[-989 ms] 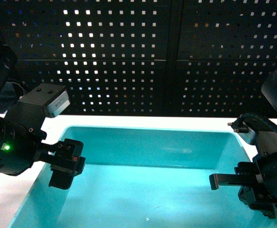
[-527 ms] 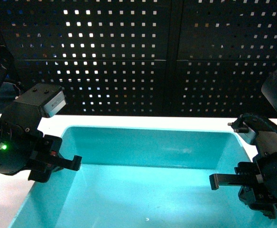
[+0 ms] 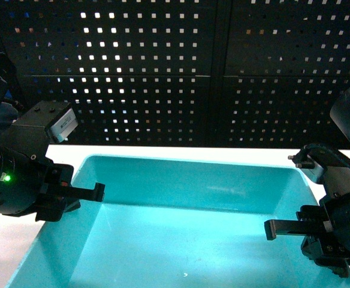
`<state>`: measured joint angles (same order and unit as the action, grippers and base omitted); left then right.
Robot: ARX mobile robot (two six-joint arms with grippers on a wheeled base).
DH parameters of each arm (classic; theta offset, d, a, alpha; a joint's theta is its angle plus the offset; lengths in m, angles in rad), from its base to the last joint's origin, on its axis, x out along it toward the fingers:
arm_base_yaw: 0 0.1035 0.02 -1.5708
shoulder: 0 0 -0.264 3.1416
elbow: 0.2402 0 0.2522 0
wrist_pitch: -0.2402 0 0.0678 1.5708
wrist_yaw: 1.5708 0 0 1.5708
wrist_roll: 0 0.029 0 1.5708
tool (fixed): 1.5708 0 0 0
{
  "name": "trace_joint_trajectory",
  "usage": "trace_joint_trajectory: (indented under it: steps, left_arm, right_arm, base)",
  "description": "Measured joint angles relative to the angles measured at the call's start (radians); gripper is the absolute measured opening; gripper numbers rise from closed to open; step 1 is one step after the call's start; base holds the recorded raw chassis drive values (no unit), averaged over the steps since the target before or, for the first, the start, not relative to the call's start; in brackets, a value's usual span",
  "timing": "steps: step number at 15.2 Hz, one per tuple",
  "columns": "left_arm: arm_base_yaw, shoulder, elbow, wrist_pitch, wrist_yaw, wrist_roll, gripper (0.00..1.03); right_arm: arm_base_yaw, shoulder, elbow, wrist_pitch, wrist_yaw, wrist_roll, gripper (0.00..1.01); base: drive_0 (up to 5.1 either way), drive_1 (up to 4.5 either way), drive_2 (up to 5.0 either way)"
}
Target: Stack blue boxes stably on right
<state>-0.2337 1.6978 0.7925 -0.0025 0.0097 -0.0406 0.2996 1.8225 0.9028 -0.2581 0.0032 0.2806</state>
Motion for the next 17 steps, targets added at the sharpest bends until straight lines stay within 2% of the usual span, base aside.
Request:
trace_joint_trajectory:
  steps: [9, 12, 14, 17]
  left_arm:
    - [0.0, 0.0, 0.0, -0.003, 0.002, -0.005, 0.03]
    - [0.002, 0.0, 0.06, -0.139, 0.026, -0.051, 0.03]
    - [0.001, -0.005, 0.095, -0.165, 0.019, -0.061, 0.03]
    - [0.01, -0.029, 0.212, -0.266, 0.024, -0.081, 0.03]
  right_arm:
    - [0.0, 0.0, 0.0, 0.0, -0.001, 0.0, 0.02]
    - [0.009, -0.021, 0.001, -0.025, -0.002, 0.002, 0.02]
    - [0.008, -0.059, 0.006, -0.051, -0.006, 0.02, 0.02]
    - [0.007, -0.104, 0.071, -0.098, 0.001, 0.046, 0.02]
  base:
    - [0.0, 0.0, 0.0]
    - [0.0, 0.0, 0.0]
    - [0.0, 0.0, 0.0]
    - [0.0, 0.0, 0.0]
